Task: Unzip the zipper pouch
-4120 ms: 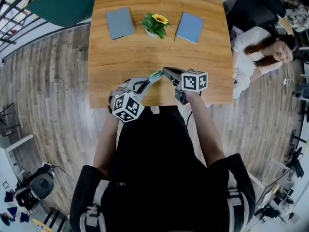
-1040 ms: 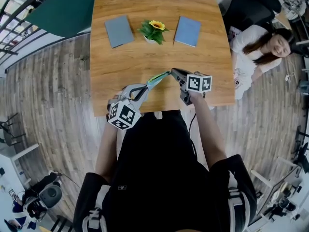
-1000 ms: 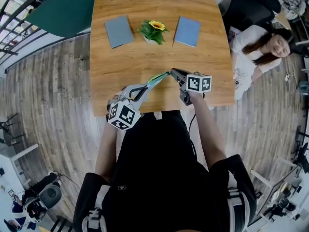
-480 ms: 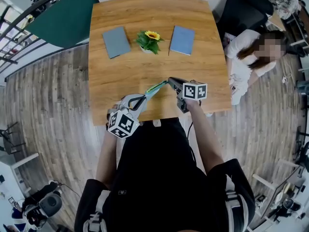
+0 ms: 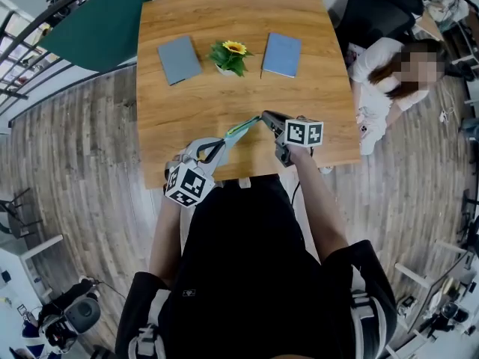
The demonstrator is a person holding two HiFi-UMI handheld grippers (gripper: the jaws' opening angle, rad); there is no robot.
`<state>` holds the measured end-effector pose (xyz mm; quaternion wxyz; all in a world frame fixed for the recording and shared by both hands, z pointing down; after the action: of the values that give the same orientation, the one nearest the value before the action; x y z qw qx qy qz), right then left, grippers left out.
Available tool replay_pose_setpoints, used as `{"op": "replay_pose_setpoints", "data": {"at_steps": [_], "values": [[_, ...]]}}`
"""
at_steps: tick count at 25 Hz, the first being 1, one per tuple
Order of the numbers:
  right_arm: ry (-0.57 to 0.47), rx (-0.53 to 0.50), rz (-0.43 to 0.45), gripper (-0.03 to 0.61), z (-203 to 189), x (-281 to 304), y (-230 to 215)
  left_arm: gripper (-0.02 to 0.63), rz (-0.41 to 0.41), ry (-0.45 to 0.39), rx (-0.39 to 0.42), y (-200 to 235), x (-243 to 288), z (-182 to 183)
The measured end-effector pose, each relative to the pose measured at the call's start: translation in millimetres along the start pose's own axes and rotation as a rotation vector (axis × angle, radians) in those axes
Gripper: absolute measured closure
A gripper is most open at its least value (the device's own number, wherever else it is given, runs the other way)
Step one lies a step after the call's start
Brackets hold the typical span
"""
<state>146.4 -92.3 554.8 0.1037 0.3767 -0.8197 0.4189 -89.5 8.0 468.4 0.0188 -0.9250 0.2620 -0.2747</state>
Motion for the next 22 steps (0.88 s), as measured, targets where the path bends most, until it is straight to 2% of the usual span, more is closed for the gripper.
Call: {"op": "replay_pose_setpoints", "data": {"at_steps": [9, 15, 22], "values": [[-0.015, -0.04, -0.025, 0.543, -4.2, -9.8, 3.3, 0.607, 0.003, -0.008, -0.003, 2.4, -5.5, -1.7], [-0.051, -0.024, -0.009, 0.531, -7.1, -12.7, 5.9, 0.607, 0.004, -0.011, -0.008, 5.8, -11.8, -6.1], [-0.05, -0.008, -0.005, 0.569, -9.8, -17.7, 1.8, 0.607, 0.035, -0.001, -0.028, 11.3, -21.0, -13.1]]}}
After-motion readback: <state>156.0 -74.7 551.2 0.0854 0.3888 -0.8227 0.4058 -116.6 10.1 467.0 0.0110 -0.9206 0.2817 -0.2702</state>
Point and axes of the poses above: the fingertips, and each gripper's own axes: x forward along the fingers, y to its left, z out of its top, the point moved 8 cm from there along -x, backward along the fingers, and after that the axes turned 1 degree about -x, right-handed, at the moved point
